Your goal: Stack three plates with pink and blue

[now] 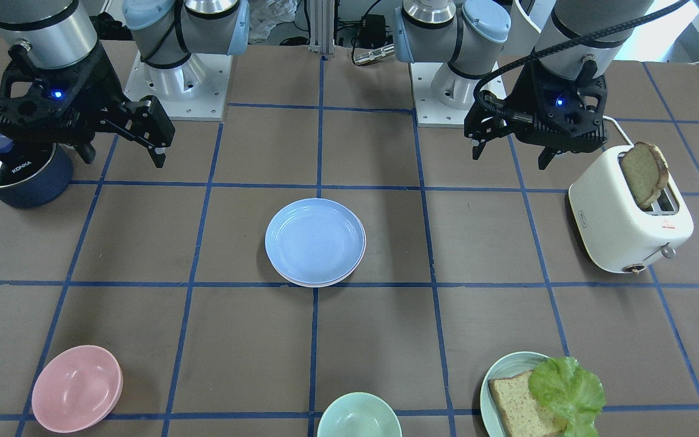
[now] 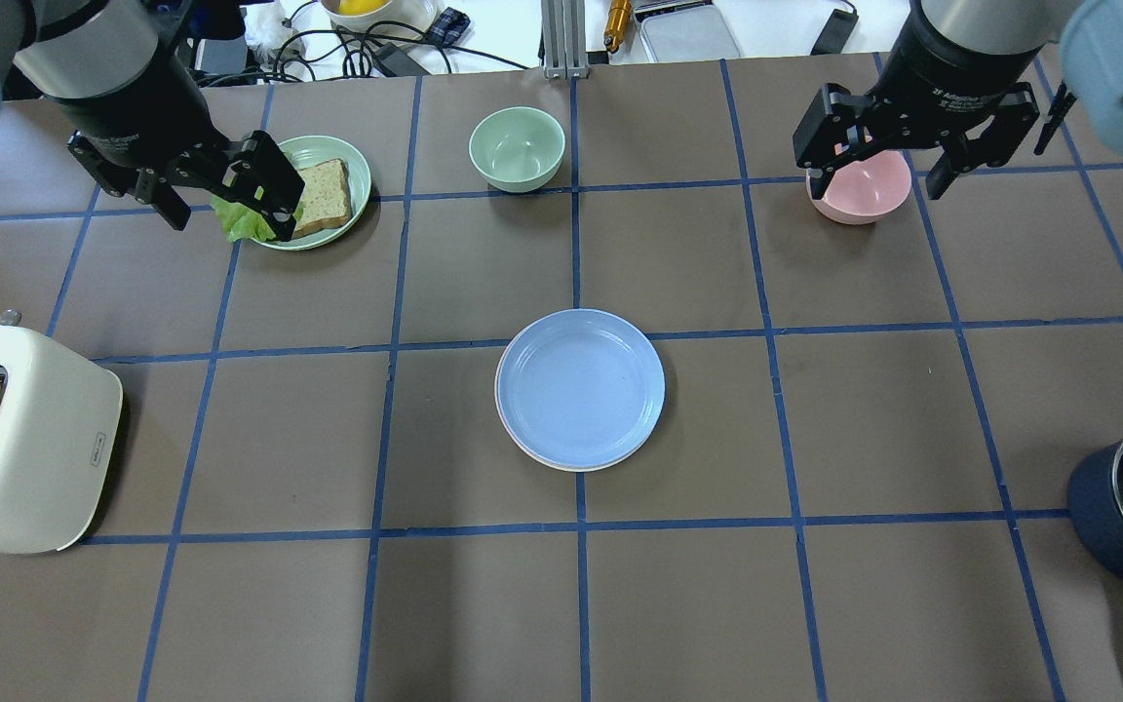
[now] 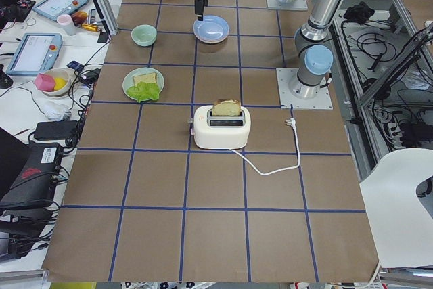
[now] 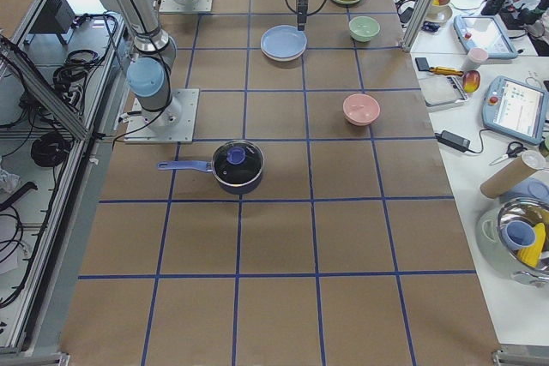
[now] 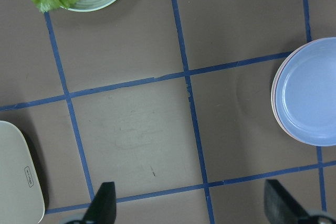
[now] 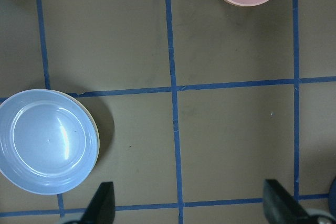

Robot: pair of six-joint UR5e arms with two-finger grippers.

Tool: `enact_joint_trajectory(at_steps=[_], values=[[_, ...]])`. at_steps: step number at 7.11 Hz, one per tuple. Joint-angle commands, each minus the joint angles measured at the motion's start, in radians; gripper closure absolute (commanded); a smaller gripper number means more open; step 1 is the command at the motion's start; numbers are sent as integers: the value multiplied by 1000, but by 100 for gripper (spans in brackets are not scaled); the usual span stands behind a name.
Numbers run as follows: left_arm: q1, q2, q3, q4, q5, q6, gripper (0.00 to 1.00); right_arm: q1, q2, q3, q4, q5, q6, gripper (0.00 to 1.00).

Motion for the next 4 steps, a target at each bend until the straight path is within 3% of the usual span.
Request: enact_joint_trajectory(at_steps=[1, 4], values=[[0, 10, 0, -1, 1, -2, 0, 10, 17, -21, 8, -10, 7, 0], [1, 2, 0, 1, 1, -2, 0, 8, 20, -12, 11, -7, -4, 0]])
